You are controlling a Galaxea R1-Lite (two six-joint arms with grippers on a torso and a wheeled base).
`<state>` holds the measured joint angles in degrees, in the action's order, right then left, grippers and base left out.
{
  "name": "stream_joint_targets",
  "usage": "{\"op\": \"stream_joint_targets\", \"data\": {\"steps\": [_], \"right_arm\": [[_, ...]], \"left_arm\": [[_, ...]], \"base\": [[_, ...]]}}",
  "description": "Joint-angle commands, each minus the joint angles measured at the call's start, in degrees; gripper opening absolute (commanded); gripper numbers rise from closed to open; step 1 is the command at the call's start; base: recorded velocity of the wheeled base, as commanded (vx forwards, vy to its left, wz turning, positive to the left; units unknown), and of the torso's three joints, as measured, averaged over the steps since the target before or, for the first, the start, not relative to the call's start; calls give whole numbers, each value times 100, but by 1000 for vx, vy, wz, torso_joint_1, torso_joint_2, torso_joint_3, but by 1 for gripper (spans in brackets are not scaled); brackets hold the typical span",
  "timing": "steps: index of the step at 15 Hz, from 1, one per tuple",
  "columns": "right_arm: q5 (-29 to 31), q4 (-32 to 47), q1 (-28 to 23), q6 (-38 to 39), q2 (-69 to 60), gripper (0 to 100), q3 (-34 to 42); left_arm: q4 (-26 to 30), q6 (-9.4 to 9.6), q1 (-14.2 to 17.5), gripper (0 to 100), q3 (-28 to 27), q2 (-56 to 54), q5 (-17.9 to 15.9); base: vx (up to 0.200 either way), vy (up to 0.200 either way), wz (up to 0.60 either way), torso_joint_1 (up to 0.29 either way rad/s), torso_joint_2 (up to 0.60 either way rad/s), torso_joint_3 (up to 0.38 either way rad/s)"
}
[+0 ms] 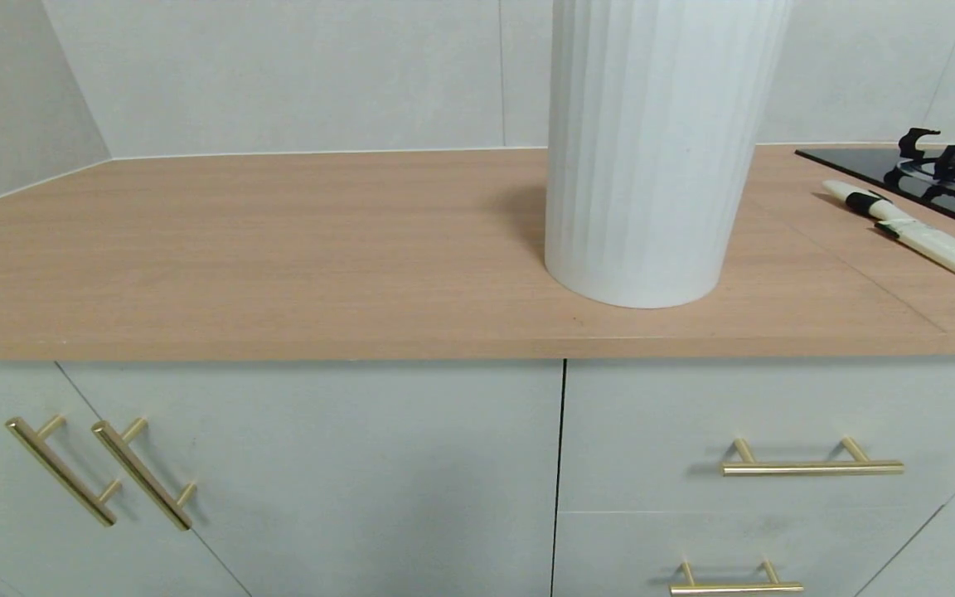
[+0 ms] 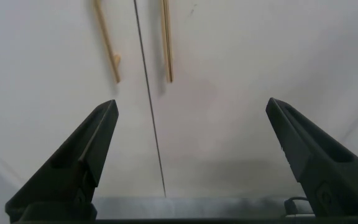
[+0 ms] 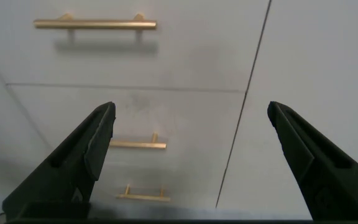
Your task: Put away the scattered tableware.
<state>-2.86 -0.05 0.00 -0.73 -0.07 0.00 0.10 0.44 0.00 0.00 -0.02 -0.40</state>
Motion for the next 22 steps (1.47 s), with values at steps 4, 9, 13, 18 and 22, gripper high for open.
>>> {"op": "stream_joint_targets", "data": {"steps": [4,9,13,18,22], "right_arm": [[-4,5,0,-6,7,100,0],[-4,5,0,-6,7,100,0],[-12,-4,0,3,7,100,0],[-4,-4,0,-6,7,100,0],[-4,5,0,-6,7,100,0]], "left_arm": [[-1,-9,0,100,0,2,-4],[-1,-9,0,100,0,2,-4],[-1,0,0,100,0,2,-4],[-1,-9,0,100,0,2,5],[-1,-9,0,100,0,2,5]], "base": [[0,0,0,0,0,0],[0,0,0,0,0,0],[0,0,0,0,0,0],[0,-160,0,1,-2,5],[0,-150,0,3,2,-3]]}}
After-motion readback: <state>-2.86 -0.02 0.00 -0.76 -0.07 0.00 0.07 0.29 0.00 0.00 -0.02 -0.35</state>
